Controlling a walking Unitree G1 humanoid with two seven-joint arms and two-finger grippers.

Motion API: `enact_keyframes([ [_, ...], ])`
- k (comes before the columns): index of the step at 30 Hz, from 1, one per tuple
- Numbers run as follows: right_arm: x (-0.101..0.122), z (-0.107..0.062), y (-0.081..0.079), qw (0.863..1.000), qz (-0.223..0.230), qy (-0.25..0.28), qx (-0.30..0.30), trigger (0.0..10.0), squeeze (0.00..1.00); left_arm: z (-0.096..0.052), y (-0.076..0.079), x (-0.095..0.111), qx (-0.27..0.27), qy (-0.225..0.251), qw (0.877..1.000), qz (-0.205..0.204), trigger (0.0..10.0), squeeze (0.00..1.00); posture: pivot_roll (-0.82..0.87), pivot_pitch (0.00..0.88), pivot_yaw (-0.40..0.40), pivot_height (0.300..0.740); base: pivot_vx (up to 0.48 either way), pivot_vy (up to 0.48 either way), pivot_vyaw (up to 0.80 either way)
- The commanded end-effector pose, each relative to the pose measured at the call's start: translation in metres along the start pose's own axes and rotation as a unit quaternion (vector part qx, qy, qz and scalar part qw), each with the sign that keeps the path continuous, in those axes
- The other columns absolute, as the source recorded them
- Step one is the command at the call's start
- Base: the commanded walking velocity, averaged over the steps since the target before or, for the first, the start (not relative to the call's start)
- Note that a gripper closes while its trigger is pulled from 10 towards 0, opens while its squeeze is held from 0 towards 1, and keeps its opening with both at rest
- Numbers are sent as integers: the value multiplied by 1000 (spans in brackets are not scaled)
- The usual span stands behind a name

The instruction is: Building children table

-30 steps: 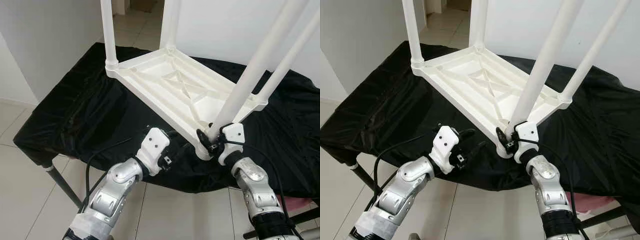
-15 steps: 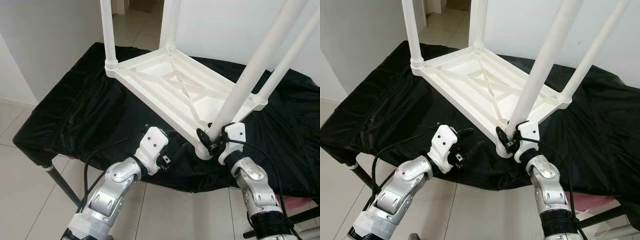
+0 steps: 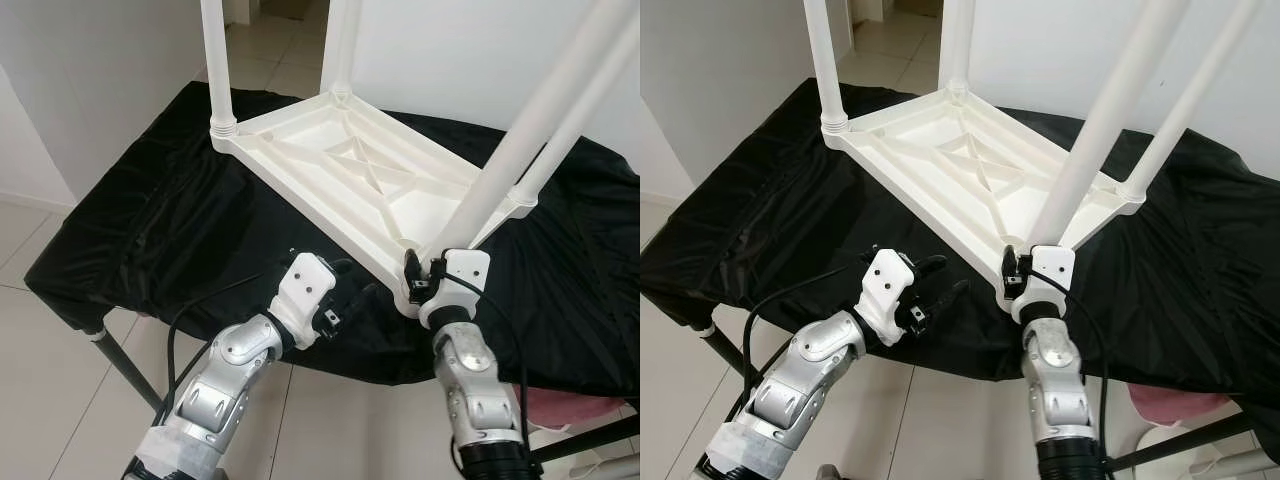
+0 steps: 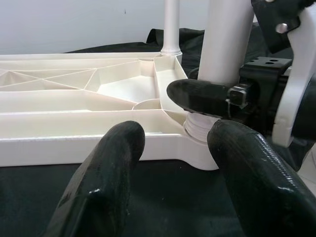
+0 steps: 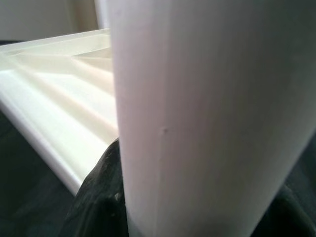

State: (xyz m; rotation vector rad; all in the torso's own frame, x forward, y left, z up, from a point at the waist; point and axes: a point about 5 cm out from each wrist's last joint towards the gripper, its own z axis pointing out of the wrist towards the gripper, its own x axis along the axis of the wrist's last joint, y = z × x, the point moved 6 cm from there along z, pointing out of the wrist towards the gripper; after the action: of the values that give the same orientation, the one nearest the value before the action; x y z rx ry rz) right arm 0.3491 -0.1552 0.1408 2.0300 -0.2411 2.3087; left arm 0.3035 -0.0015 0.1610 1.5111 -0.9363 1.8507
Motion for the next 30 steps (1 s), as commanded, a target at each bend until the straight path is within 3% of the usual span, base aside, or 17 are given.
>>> enact_keyframes([
  [1, -20, -5, 11, 998, 5, -41, -46, 10000, 0, 0, 3, 0, -11, -1, 1000, -4, 10000, 0, 26, 90, -69, 740, 0, 0, 0],
  [6, -10, -2, 7, 999, 7, -24, -40, 10000, 0, 1, 5, 0, -11, -1, 1000, -5, 10000, 0, 21, 90, -68, 740, 0, 0, 0],
  [21, -8, -6, 1, 999, 6, -23, -37, 10000, 0, 1, 4, 0, -10, -2, 1000, -3, 10000, 0, 24, 91, -70, 740, 0, 0, 0],
  [22, -6, -8, -4, 999, 27, -20, -18, 10000, 1000, 1, 4, 0, -11, -2, 1000, -3, 10000, 0, 23, 94, -69, 740, 0, 0, 0],
  [30, 3, -12, -8, 999, 38, 1, 22, 10000, 1000, 1, 4, -1, -12, -4, 1000, -2, 10000, 0, 24, 96, -67, 740, 0, 0, 0],
])
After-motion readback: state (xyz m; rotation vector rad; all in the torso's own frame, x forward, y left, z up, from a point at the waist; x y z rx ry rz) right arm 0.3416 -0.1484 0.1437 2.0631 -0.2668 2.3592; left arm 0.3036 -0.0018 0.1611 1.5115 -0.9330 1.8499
